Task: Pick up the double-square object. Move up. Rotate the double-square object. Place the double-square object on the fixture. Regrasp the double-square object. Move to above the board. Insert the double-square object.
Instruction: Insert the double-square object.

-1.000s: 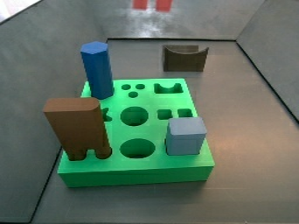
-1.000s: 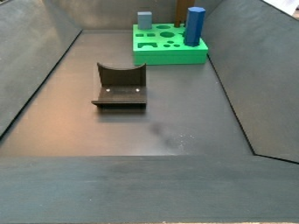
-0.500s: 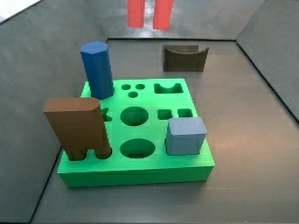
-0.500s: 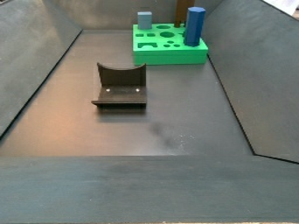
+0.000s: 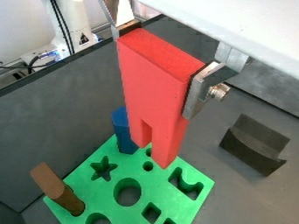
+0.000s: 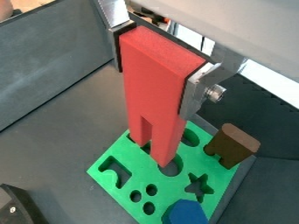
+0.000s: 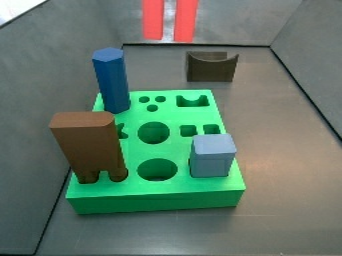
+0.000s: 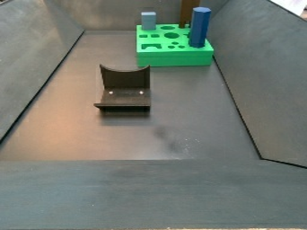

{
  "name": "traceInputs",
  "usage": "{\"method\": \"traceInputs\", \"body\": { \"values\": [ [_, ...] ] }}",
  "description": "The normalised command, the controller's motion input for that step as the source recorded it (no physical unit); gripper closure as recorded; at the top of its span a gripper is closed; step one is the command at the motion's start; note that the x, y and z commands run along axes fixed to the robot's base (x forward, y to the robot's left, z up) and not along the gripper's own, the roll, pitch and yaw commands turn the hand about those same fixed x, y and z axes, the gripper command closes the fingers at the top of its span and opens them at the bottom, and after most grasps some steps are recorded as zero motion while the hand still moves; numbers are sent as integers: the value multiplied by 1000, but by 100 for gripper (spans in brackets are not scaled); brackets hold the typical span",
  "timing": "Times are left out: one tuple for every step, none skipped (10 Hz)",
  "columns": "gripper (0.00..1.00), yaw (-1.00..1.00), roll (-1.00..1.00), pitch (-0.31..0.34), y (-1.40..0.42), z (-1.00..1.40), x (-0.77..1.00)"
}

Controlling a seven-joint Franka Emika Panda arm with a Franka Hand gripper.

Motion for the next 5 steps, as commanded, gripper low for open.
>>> {"method": "traceInputs", "body": {
  "values": [
    [100, 274, -11, -123, -91, -437, 443],
    [100, 529, -163, -93, 0, -486, 563],
    [100, 346, -104, -41, -143, -694, 689],
    [100, 277, -91, -47, -234, -737, 726],
    [100, 220, 0, -114, -423, -794, 617]
  ]
}}
